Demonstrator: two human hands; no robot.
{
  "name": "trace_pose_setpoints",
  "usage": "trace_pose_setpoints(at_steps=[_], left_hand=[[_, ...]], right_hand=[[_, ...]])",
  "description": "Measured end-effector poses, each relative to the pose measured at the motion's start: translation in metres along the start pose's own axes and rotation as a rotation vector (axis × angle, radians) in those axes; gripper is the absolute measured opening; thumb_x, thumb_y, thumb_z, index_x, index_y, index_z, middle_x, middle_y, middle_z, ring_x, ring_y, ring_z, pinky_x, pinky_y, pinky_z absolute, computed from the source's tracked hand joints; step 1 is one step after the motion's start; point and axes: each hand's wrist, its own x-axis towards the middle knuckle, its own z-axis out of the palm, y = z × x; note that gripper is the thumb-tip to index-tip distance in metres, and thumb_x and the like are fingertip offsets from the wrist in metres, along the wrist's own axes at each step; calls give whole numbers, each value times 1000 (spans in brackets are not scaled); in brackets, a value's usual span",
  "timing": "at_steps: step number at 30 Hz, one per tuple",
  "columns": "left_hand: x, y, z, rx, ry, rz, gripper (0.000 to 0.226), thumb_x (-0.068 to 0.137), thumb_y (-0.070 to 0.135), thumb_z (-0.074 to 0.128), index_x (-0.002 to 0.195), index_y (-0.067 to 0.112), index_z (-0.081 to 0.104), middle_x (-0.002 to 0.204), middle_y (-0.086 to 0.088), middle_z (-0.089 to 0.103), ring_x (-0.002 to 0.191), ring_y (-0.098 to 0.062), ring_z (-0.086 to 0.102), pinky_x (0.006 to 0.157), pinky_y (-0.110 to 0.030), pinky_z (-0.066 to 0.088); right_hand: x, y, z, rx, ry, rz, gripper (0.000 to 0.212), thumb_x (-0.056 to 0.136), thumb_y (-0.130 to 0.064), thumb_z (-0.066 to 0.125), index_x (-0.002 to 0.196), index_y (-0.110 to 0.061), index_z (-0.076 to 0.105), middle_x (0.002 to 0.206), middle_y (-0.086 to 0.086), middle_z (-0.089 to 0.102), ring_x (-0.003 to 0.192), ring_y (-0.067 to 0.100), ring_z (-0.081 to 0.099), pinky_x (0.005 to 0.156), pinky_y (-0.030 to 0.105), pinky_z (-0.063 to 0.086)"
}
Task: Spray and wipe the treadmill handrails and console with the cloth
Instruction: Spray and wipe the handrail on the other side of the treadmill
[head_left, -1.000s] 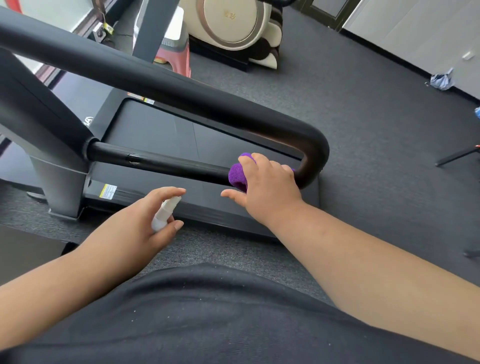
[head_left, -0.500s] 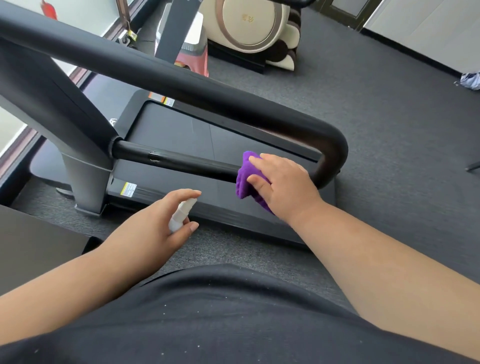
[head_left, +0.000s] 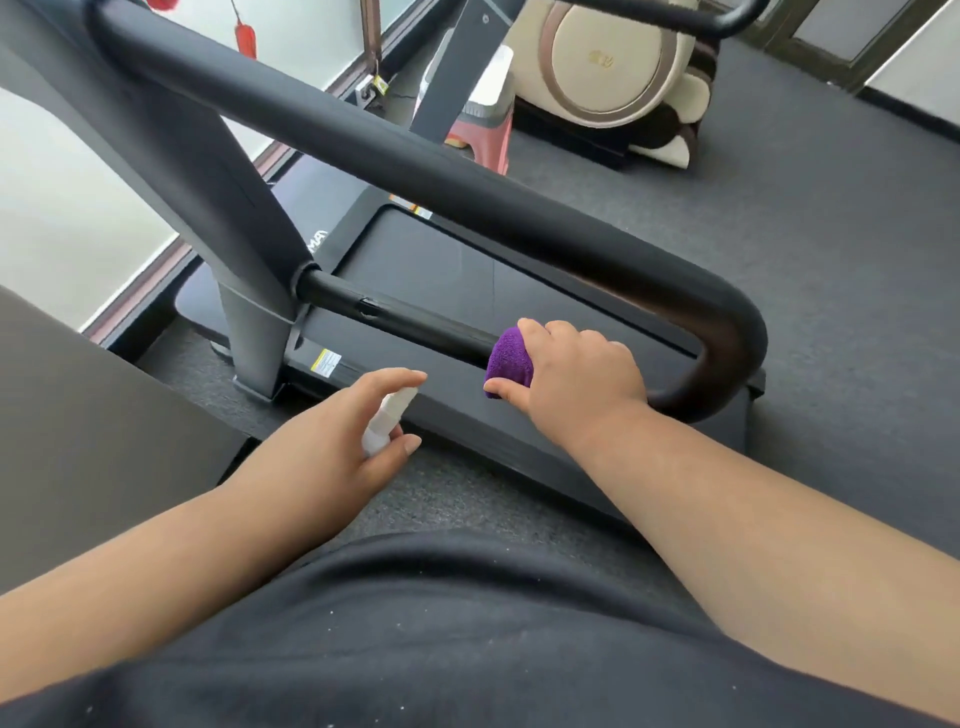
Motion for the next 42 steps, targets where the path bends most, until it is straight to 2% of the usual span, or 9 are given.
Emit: trace_pose_setpoints(at_steps=[3, 8, 12, 16, 22, 27, 33, 38, 42], left_hand=[[-14, 0, 8, -5, 58, -65, 51, 87, 46, 61, 128, 61, 33, 99, 32, 59, 87, 6, 57, 69, -16, 41], [-32, 6, 28, -12, 136, -158, 51, 85, 50, 58, 128, 61, 34, 99, 32, 58, 86, 7, 58, 72, -19, 43], [-37, 18, 41, -23, 209, -184, 52, 87, 50, 57, 131, 60, 33, 95, 25, 60, 88, 3, 58, 74, -21, 45], [-31, 28, 45, -52, 263, -151, 52, 88, 46, 59, 131, 59, 34, 97, 22, 60, 86, 3, 58, 72, -14, 41], [-27, 20, 40, -92, 245, -155, 51, 87, 52, 57, 125, 71, 30, 99, 26, 59, 89, 5, 57, 72, -17, 42], [-32, -3, 20, -106, 242, -189, 52, 87, 54, 55, 124, 74, 26, 96, 25, 61, 86, 3, 59, 74, -26, 47], [-34, -33, -13, -89, 283, -191, 48, 85, 60, 50, 127, 71, 28, 100, 27, 59, 87, 0, 59, 72, -20, 44], [-21, -56, -34, -82, 261, -178, 50, 87, 55, 53, 128, 69, 29, 99, 26, 59, 88, -1, 59, 73, -19, 45], [-6, -62, -49, -82, 227, -128, 51, 87, 53, 55, 128, 69, 29, 99, 24, 60, 89, 1, 59, 73, -19, 45]], right_hand=[[13, -10, 0, 3, 20, -51, 81, 77, -88, 37, 129, -26, 47, 106, 0, 62, 91, 27, 62, 67, 36, 34], [41, -38, -1, 60, 35, -153, 72, 79, -84, 42, 116, -22, 48, 104, 4, 60, 92, 31, 62, 66, 37, 36], [49, -41, -5, 114, -12, -170, 72, 79, -84, 43, 117, -23, 46, 106, 6, 58, 96, 33, 61, 64, 39, 38], [34, -17, -5, 192, -3, -160, 72, 80, -84, 41, 125, -29, 45, 104, 5, 57, 94, 33, 61, 61, 36, 37], [24, -12, 1, 55, 92, -194, 82, 82, -85, 25, 138, -27, 39, 107, 7, 61, 92, 33, 63, 77, 43, 46], [53, -46, -1, 46, 72, -210, 70, 86, -81, 31, 122, -22, 47, 101, 7, 62, 86, 33, 63, 64, 38, 37], [107, -118, -10, 66, 26, -263, 64, 88, -77, 36, 113, -20, 47, 106, 9, 61, 94, 36, 63, 64, 39, 33], [146, -168, -20, 137, -68, -260, 61, 89, -75, 36, 113, -20, 48, 109, 8, 60, 88, 35, 60, 64, 41, 35], [138, -152, -27, 217, -105, -255, 61, 88, -76, 38, 122, -27, 47, 107, 6, 60, 89, 34, 61, 62, 38, 42]])
